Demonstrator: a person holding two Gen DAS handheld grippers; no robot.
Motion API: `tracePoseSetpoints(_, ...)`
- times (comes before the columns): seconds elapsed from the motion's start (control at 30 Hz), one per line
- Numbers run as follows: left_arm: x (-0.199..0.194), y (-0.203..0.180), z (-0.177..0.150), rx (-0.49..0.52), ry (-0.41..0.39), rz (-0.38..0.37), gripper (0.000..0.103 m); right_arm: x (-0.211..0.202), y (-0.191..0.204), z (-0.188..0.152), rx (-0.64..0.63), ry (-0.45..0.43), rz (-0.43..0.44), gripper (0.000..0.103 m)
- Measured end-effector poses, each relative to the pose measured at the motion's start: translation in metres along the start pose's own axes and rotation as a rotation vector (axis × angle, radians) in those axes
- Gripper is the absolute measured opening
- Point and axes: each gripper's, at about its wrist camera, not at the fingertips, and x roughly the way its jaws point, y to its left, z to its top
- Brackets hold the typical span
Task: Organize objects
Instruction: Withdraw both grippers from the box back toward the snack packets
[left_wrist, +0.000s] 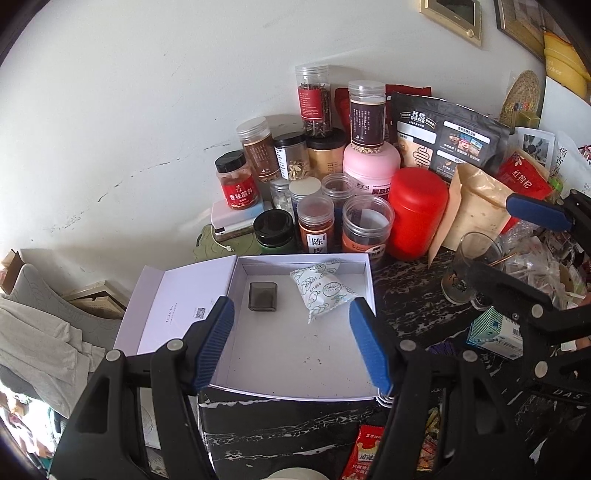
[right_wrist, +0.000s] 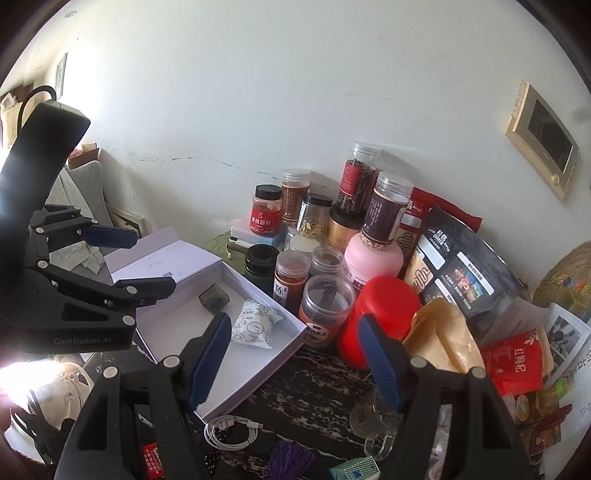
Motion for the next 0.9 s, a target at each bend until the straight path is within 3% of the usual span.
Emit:
tracePoseSetpoints(0.33,-0.026,-0.035,-0.029,0.025,-0.008,-0.02,0.064,-0.029,-0.01,-0.032,0.013,0.007,-0.012,0.072)
tracePoseSetpoints(0.9,-0.036,-0.086,-0.11,0.052,0.022,-0.042,0.063,-0.046,-0.003,-0.104,0.015,0.086,-0.005,0.072)
